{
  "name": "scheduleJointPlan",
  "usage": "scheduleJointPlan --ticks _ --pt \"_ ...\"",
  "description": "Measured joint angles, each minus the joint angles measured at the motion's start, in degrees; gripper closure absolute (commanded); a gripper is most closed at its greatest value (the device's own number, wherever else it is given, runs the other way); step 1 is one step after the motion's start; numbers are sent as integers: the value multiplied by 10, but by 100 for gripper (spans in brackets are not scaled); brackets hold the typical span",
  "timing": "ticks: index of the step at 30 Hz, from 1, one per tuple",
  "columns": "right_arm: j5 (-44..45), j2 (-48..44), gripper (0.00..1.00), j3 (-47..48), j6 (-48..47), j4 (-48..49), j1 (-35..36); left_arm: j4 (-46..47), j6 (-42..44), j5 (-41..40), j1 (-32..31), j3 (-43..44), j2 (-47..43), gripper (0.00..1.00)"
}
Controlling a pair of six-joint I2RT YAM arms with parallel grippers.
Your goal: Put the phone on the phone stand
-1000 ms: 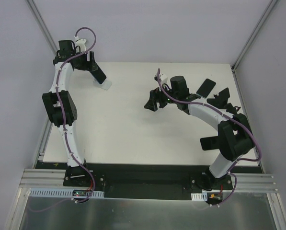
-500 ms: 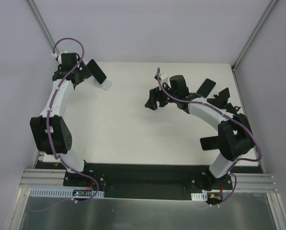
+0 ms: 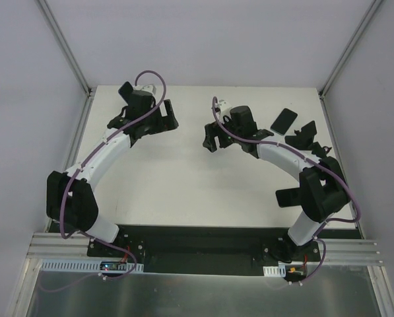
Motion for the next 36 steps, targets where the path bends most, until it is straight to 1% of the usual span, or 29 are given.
scheduleJointPlan --ticks 3,7,13,18,21,24,26,29,31,35,36 --pt "37 0 14 -7 0 0 -1 5 19 48 -21 5 17 8" --pt "83 0 13 -25 14 4 -11 5 43 107 -37 5 37 8" --pt "156 0 11 -48 60 6 -44 4 41 179 -50 1 40 8" --pt "222 0 10 -52 91 -3 -66 5 38 224 -74 -5 39 8" --pt "250 -12 10 -52 110 -45 -76 4 37 237 -86 -7 36 8" --pt "263 -56 9 -52 125 -101 -84 5 25 259 -90 -7 27 8" --pt "270 -98 6 -50 130 -141 -88 7 12 277 -92 -8 19 8" --pt "286 -169 2 -22 139 -218 -94 12 -1 298 -92 -11 3 8" --pt "294 -213 4 -6 147 -254 -103 15 -7 308 -92 -15 -8 8" --pt "317 -325 3 -3 193 -330 -157 24 -19 323 -92 -19 -32 8" --pt "322 -344 2 -3 202 -345 -181 25 -21 325 -92 -20 -37 8"
